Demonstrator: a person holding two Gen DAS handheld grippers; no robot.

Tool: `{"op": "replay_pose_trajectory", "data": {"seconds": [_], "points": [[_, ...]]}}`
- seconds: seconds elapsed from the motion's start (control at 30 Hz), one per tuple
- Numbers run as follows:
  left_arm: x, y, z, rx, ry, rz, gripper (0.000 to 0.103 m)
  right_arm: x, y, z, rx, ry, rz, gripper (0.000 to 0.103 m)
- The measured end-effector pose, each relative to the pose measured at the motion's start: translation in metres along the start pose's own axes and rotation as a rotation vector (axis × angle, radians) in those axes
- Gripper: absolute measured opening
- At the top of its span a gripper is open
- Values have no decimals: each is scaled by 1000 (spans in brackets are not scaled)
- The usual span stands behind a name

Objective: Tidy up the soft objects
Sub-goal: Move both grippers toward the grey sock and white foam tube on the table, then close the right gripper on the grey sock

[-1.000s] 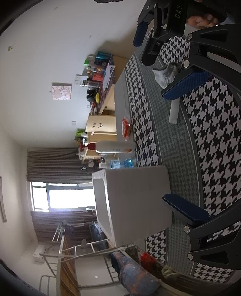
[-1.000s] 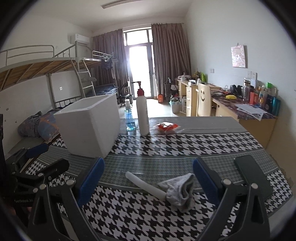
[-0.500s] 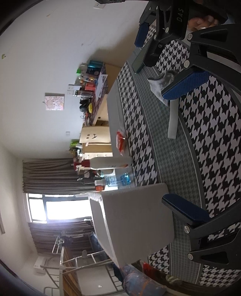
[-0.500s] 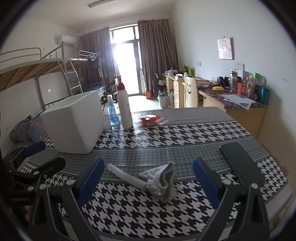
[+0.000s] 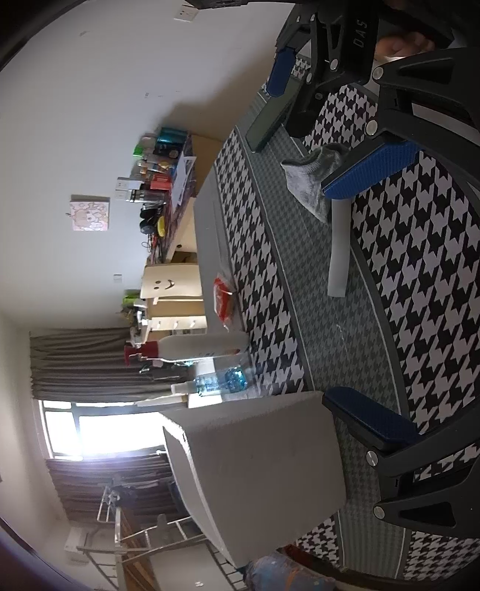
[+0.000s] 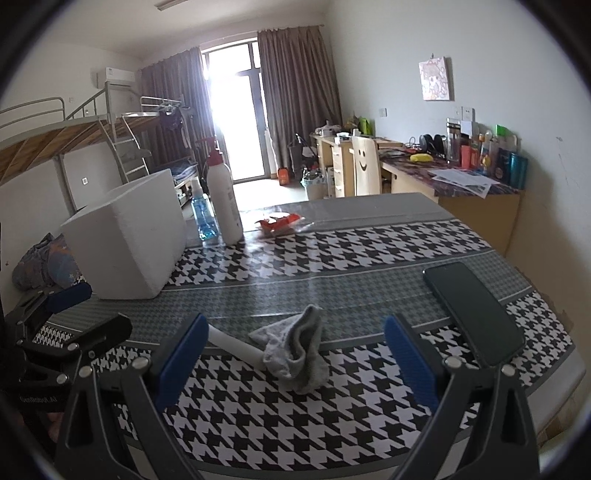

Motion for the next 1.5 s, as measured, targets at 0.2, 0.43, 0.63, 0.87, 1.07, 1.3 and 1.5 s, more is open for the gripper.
{"op": "replay_pose_trajectory", "data": {"seconds": [0.2, 0.43, 0.63, 0.87, 1.07, 1.3, 1.5], "points": [[4, 1, 11, -24, 11, 0, 102, 6, 4, 8, -24, 9, 3, 98], [9, 2, 18, -36, 30, 18, 102, 10, 12, 20, -67, 2, 19, 98], [12, 5, 28, -64, 54, 16, 102, 15, 17, 28, -91, 13, 29, 98], [12, 8, 36, -91, 56, 13, 102, 19, 22, 36, -119, 17, 37, 98], [15, 11, 44, -116, 72, 9, 102, 21, 24, 45, -137, 10, 49, 98], [19, 14, 54, -141, 85, 16, 102, 26, 28, 50, -156, 5, 56, 94], [20, 13, 64, -154, 108, -2, 102, 26, 32, 57, -184, -23, 63, 86]]}}
Point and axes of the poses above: each gripper's, at about its wrist camera, not at the fingertips, and z roughly the way its jaws point, x to its right, y to its underside, the point moved 9 cm from there along z, roughly the way its jaws point, and after that the axes turned 8 degrees about z, right-handed, at the moved point
